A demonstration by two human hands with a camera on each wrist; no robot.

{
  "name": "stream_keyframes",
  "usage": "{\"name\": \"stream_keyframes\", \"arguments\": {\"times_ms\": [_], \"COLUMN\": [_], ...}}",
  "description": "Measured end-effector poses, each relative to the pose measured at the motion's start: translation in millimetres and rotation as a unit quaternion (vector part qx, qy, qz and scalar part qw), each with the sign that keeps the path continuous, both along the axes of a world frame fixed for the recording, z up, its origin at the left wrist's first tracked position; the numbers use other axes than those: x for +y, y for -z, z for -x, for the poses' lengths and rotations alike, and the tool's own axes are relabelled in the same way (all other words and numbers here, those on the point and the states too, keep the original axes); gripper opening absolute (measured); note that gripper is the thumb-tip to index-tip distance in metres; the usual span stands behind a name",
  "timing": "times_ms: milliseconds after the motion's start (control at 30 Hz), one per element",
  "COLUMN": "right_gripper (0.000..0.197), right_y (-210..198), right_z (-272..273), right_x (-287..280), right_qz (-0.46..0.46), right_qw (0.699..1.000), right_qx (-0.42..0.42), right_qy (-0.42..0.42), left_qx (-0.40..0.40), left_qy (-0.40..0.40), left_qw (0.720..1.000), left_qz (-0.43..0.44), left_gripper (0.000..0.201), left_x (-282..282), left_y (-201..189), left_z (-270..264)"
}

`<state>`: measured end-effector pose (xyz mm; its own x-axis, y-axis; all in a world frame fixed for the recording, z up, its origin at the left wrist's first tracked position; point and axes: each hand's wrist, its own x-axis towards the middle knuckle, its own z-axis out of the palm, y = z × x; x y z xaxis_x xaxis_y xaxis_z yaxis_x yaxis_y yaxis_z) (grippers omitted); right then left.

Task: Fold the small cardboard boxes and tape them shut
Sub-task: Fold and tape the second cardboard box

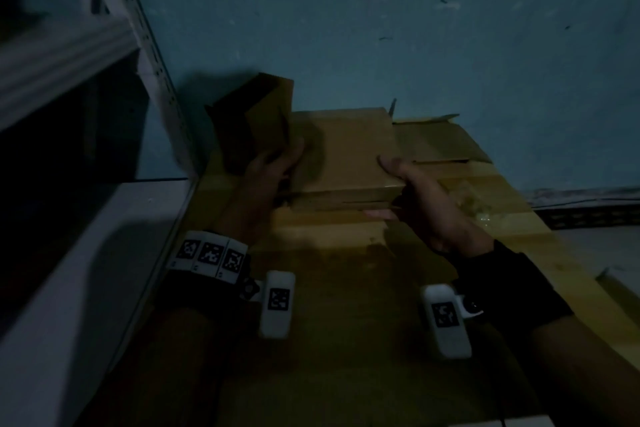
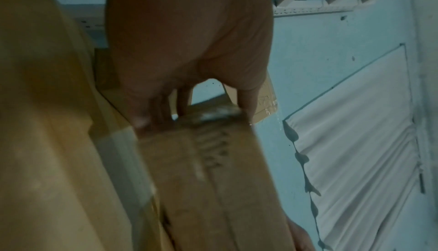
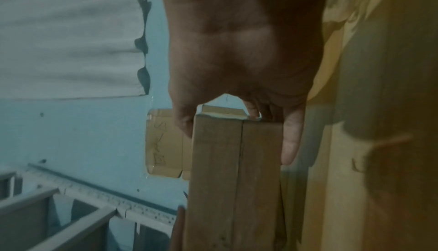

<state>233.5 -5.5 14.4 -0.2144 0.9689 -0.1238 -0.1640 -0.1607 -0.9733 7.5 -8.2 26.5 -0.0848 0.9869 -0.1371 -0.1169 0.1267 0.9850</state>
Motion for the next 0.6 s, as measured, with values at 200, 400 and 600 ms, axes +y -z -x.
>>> {"name": "stream_keyframes", "arguments": {"times_ms": [200, 400, 600], "right_gripper": [0.03, 0.036, 0.041], "right_y": [-5.5, -2.1, -2.4], "right_z": [-5.3, -4.6, -5.2], "right_x": [2.0, 1.9, 2.0], "right_qz": [0.018, -0.013, -0.101], "right_qw": [0.994, 0.989, 0.982], "right_qx": [0.104, 0.122, 0.107], "right_qy": [0.042, 0.078, 0.116], "left_qx": [0.0, 0.0, 0.02], "left_qy": [0.014, 0.094, 0.106], "left_qw": [1.0, 0.994, 0.993], "left_qz": [-0.025, -0.057, -0.05], "left_gripper": [0.086, 0.045, 0.074], "left_x": [2.1, -0.4, -3.2], "left_y": [-0.9, -1.1, -6.1], "left_z": [-0.4, -1.0, -0.3]}}
